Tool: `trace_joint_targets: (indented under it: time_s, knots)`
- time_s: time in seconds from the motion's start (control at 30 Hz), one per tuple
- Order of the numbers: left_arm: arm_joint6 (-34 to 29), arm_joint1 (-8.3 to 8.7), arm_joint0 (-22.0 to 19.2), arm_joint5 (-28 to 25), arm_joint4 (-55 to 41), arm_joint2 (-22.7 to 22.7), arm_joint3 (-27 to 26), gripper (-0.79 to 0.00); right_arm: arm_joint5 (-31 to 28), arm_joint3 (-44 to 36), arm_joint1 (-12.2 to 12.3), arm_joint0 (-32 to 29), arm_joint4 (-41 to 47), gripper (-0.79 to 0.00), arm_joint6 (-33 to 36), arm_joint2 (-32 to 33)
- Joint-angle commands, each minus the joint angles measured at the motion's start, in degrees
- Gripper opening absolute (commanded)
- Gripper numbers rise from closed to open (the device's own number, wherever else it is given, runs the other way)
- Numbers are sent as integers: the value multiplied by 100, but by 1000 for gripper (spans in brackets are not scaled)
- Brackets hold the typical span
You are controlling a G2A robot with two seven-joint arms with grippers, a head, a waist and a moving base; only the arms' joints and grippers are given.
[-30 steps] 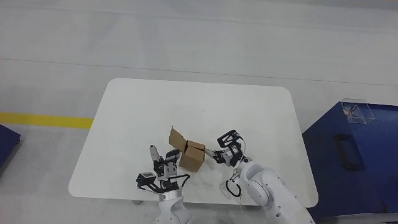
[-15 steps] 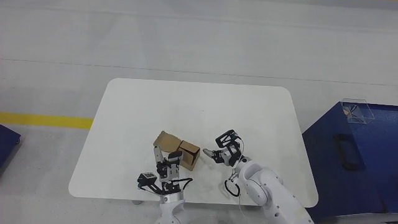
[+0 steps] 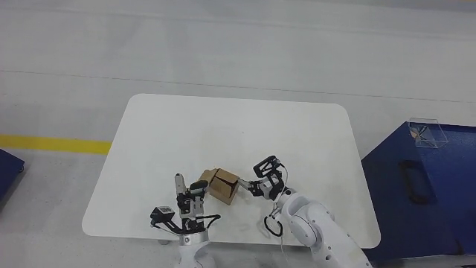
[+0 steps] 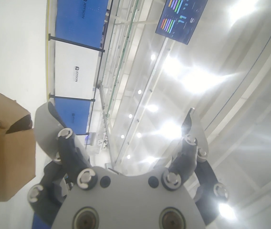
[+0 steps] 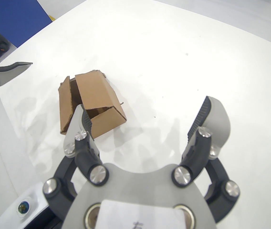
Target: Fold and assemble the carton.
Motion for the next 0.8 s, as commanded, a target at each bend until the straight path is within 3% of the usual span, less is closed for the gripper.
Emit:
trace_joint_targets:
  time_s: [0.0, 0.23, 0.3, 0.43, 0.57, 0.67, 0.77]
  knots:
    - [-11, 3, 14, 48, -16, -4, -10, 0, 15, -4, -7, 24, 42, 0, 68, -8]
    - [-27, 15, -16, 190, 178, -50, 37, 0, 1, -6, -8, 8, 45, 0, 68, -14]
    - [163, 28, -171, 573, 798, -150, 105, 0, 85, -53, -6, -15, -131, 0, -4, -21]
    - [200, 64, -144, 1697, 909, -406, -206, 0, 19, -133, -6, -71, -250, 0, -9, -71]
    - [-259, 116, -25, 2841, 854, -587, -636, 0, -8, -167, -6, -113, -305, 0, -5, -80]
    - [-662, 145, 66, 3300, 697, -630, -771, 0, 16, -140, -17, -103, -338, 0, -9, -113]
    - [-710, 158, -26, 3520, 902, -583, -571, 0, 47, -104, -31, -84, -331, 0, -19, -132]
